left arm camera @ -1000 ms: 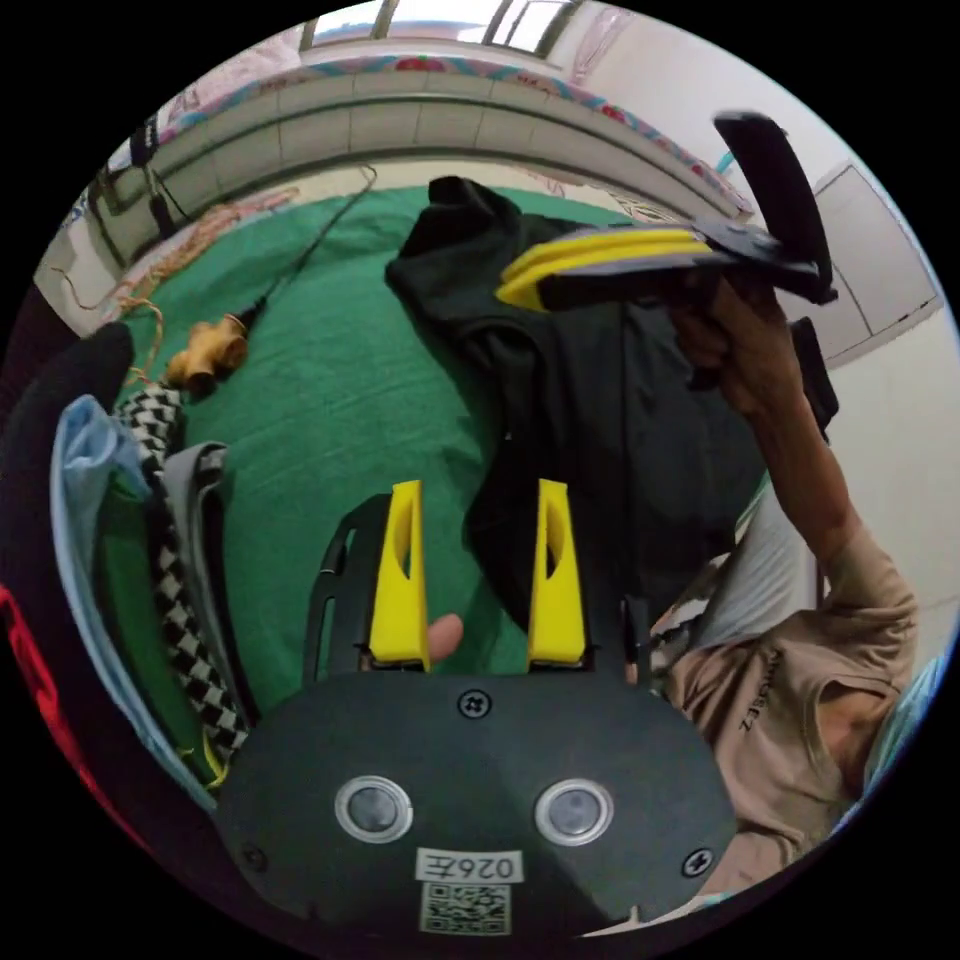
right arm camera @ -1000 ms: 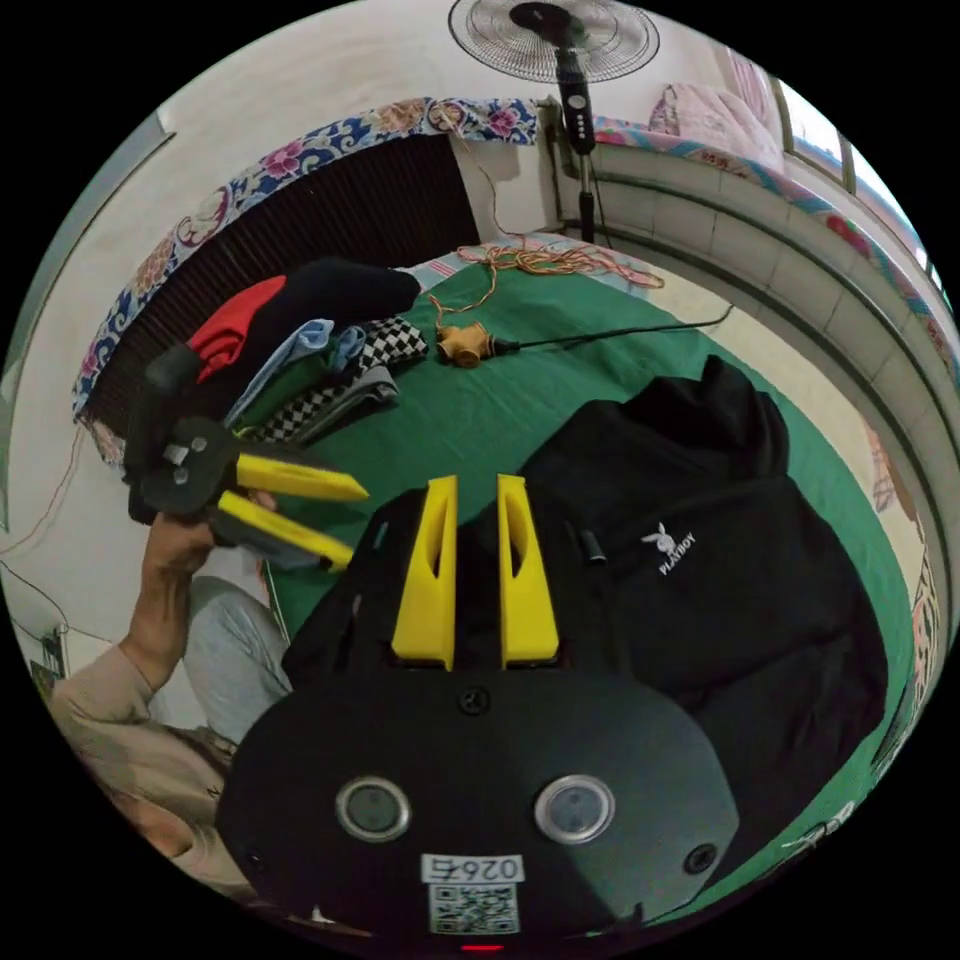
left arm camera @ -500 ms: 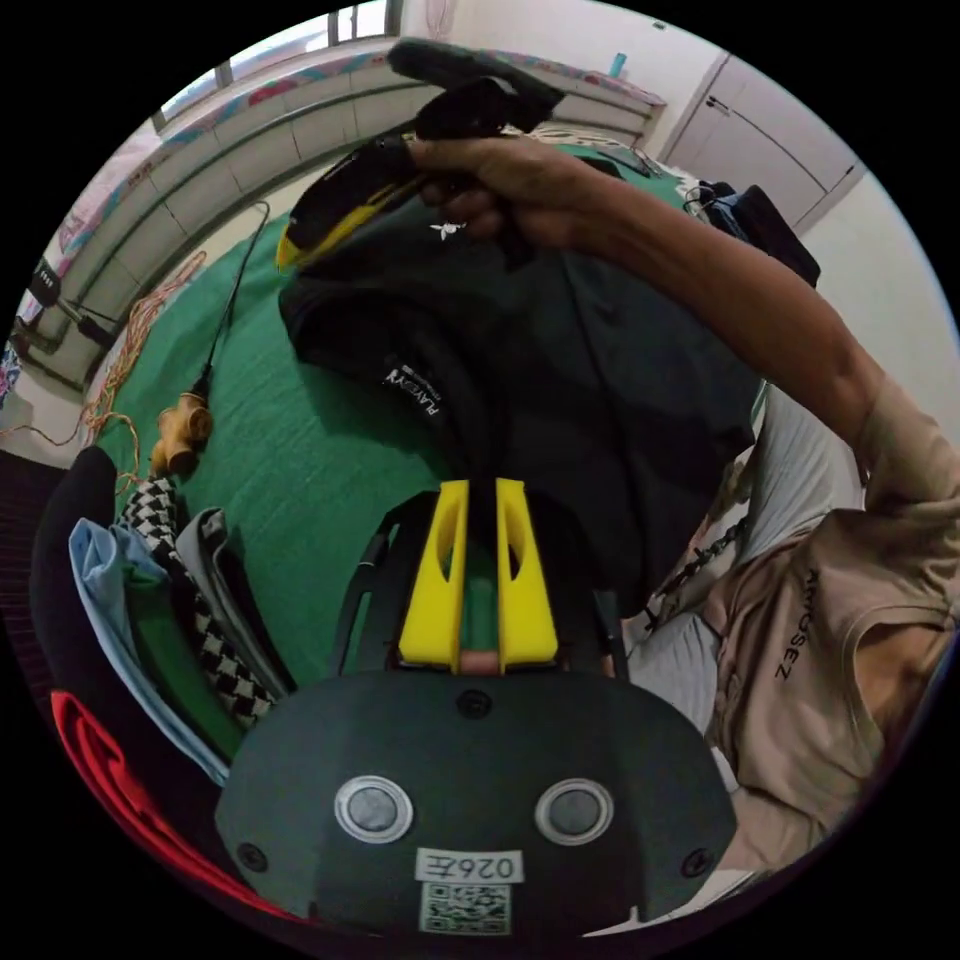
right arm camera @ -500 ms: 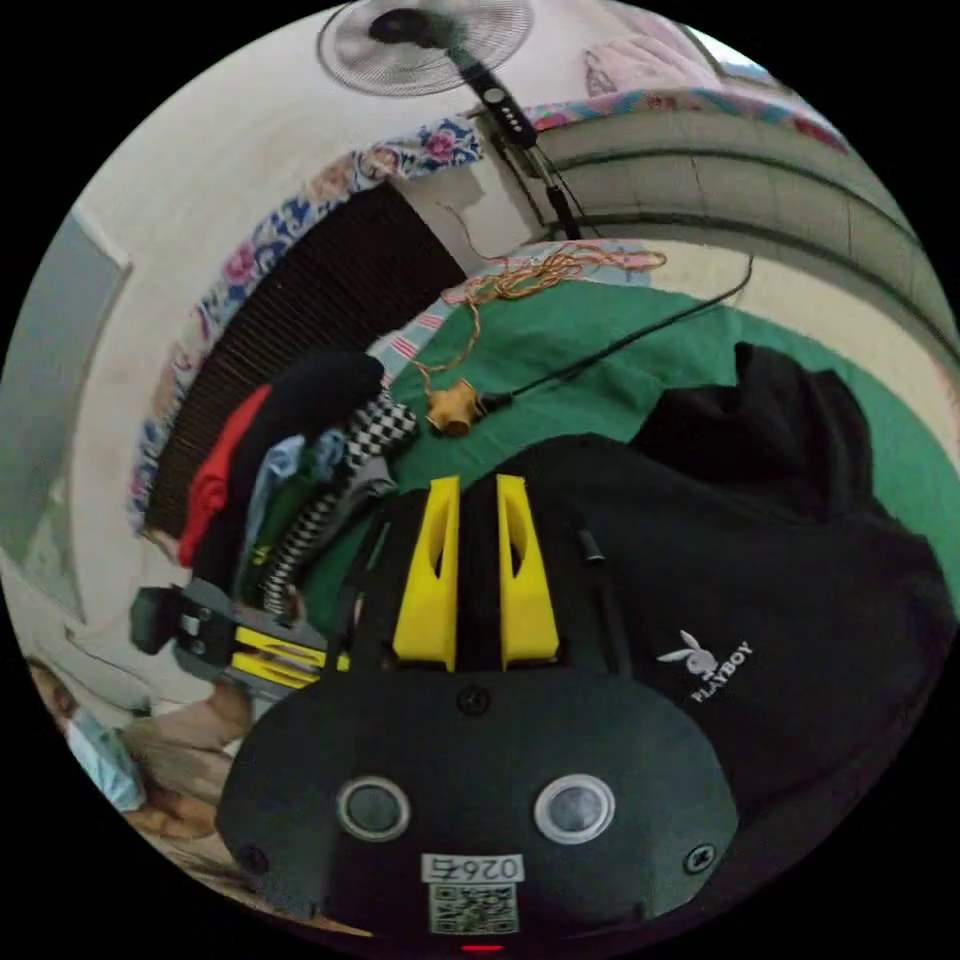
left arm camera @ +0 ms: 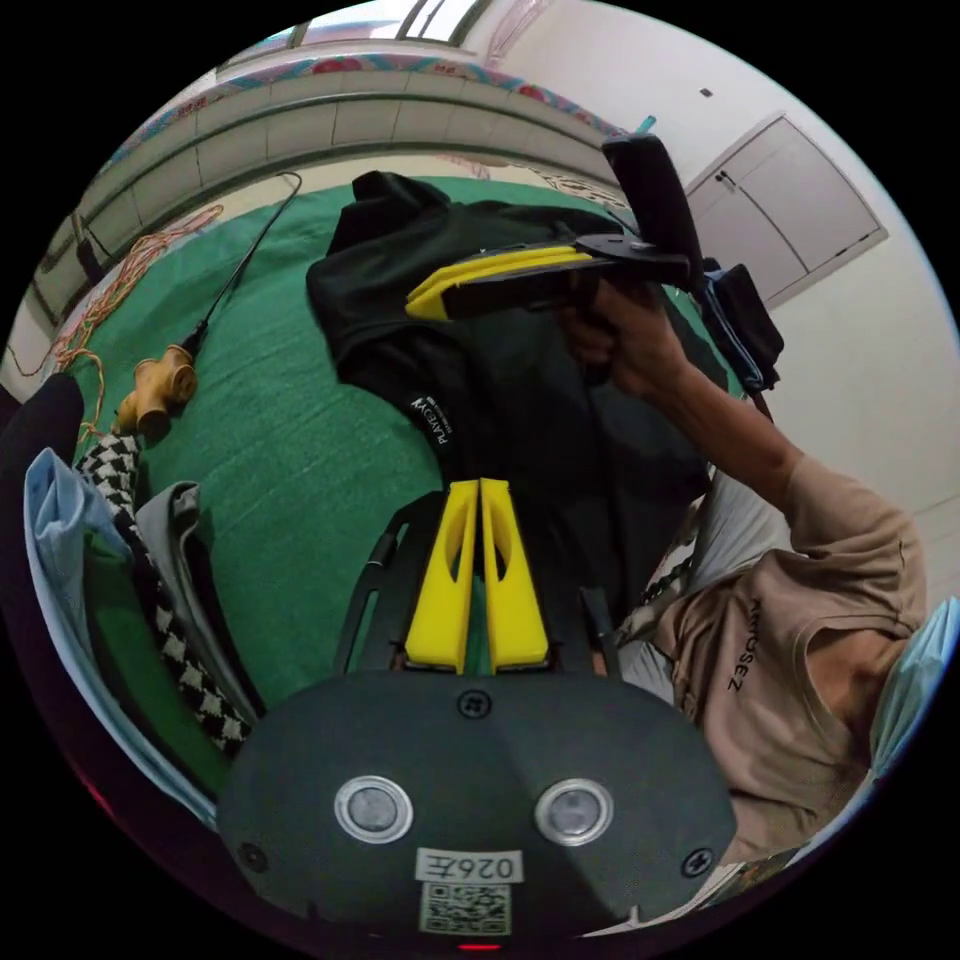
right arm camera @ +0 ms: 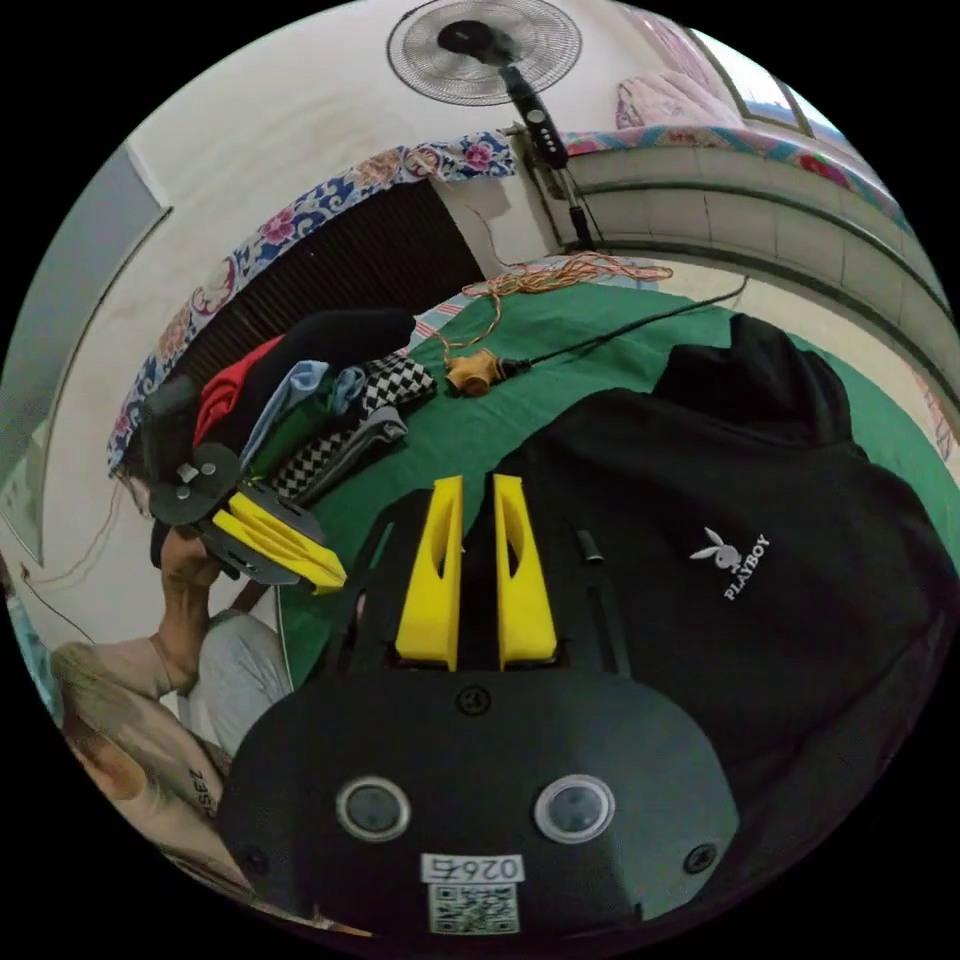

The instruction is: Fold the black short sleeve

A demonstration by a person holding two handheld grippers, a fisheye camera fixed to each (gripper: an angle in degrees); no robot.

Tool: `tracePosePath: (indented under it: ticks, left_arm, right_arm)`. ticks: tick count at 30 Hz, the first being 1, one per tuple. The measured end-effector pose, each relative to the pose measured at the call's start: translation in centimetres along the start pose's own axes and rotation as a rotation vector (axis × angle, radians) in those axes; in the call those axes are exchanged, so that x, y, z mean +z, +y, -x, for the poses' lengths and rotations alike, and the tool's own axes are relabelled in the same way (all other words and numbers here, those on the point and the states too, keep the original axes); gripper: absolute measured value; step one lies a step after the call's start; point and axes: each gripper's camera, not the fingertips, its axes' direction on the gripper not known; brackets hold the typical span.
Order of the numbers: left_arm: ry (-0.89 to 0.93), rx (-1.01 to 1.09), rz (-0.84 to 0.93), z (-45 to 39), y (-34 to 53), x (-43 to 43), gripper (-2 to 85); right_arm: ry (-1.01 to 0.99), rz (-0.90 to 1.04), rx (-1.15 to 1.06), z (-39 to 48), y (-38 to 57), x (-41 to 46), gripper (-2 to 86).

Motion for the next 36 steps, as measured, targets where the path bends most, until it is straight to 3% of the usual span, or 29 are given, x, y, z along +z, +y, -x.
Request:
tracePosePath:
  ticks: [3, 6, 8, 12, 16, 20, 22, 25, 30, 33, 36]
  left_arm:
    - [0.002, -0.007, 0.092, -0.2, -0.8, 3.0, 9.4]
    - [-0.067, 0.01, 0.233, -0.8, -1.9, 7.5, 10.8]
    - [-0.126, 0.045, 0.238, -1.8, -1.8, 7.4, 8.6]
    - [-0.157, -0.002, 0.159, -2.0, 0.3, 4.6, 5.2]
    - [-0.169, -0.021, 0.037, -1.9, 1.9, 3.0, 3.4]
    - [-0.204, 0.082, 0.259, -1.9, 0.5, 9.4, -0.6]
    - [-0.236, 0.102, 0.29, -1.9, 0.3, 10.5, -0.8]
    - [-0.234, 0.084, 0.163, -1.8, 0.5, 8.6, -0.9]
    - [-0.078, 0.12, -0.216, -1.0, -1.8, 3.3, 0.2]
    - [-0.163, 0.085, -0.287, 2.4, -6.7, 2.1, 6.4]
    - [-0.155, 0.031, -0.236, 7.5, -13.4, 4.0, 11.7]
  right_arm:
    - [0.098, 0.099, -0.1, 2.8, -0.6, 3.3, 4.9]
    - [0.221, 0.344, -0.109, 2.8, -1.3, 9.2, 0.8]
    - [0.281, 0.294, -0.103, 2.8, -1.4, 9.3, -0.4]
    - [0.001, 0.083, -0.006, 1.1, -1.9, 5.5, 1.1]
    - [-0.036, 0.146, -0.029, 0.1, -0.1, 3.7, 3.4]
    - [0.072, 0.085, -0.003, -1.8, 3.6, 0.0, 2.9]
    - [0.159, 0.048, 0.044, -4.4, 5.4, -3.1, 2.7]
    - [0.209, 0.002, 0.133, -8.7, 7.0, -7.2, 2.7]
    - [0.222, -0.09, 0.291, -15.9, 7.4, -12.5, 3.1]
    - [0.202, -0.131, 0.362, -20.2, 5.8, -14.6, 3.5]
    - [0.204, -0.127, 0.4, -24.1, 3.3, -15.1, 4.5]
